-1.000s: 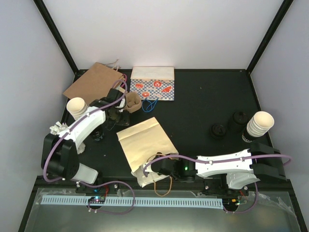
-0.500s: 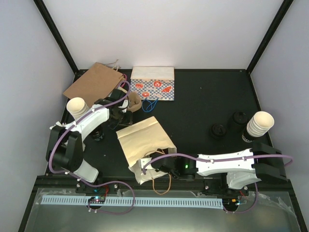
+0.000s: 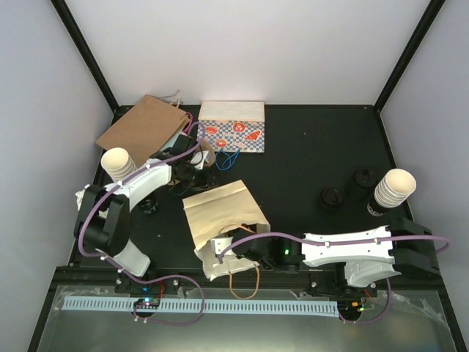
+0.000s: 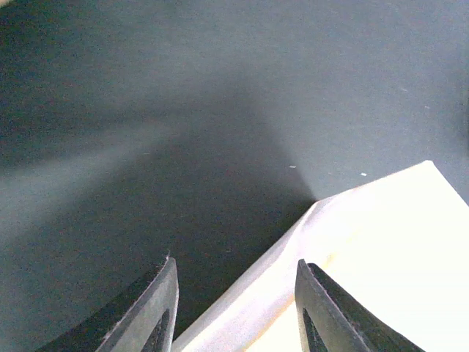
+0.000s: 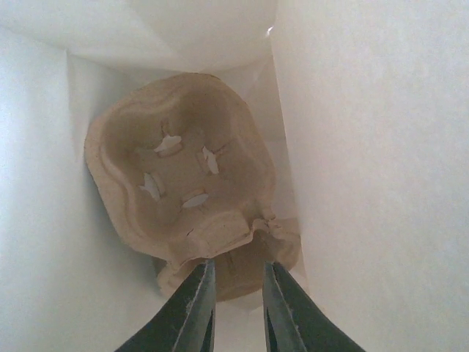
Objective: Pack the takeout coffee
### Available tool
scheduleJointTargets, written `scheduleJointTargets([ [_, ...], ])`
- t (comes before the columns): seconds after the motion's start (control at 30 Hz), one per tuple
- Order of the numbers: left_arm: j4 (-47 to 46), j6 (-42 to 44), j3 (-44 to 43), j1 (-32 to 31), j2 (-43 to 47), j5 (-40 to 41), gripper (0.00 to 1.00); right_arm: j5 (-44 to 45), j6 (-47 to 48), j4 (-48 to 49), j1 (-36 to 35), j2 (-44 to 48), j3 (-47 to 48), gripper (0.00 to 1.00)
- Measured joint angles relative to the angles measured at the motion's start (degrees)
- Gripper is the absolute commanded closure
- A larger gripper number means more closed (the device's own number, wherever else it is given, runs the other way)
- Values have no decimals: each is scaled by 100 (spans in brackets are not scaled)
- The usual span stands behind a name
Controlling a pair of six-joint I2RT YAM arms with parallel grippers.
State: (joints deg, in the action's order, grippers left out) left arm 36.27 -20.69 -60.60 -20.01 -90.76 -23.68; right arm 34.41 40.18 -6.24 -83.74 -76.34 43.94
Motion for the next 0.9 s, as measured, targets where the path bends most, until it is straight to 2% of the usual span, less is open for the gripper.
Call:
scheduleJointTargets([
  [0.4, -568, -496, -396, -935, -658, -560, 54, 144, -85, -321, 9, 455, -4, 80],
  [0.47, -636, -535, -503, -1025, -732, -601, 49, 157, -131, -389, 24, 542, -13, 80],
  [0.57, -669, -542, -616, -1095, -713, -605, 36, 162, -181, -476, 31, 590, -39, 80],
  [0.73, -518, -317, -748, -1080, -190, -317, 27, 149, -262, -645, 33, 590, -57, 81],
  [0.9, -125, 216, -1023, -1078, 933, 90, 29, 105, -299, -697, 66, 590, -59, 81],
])
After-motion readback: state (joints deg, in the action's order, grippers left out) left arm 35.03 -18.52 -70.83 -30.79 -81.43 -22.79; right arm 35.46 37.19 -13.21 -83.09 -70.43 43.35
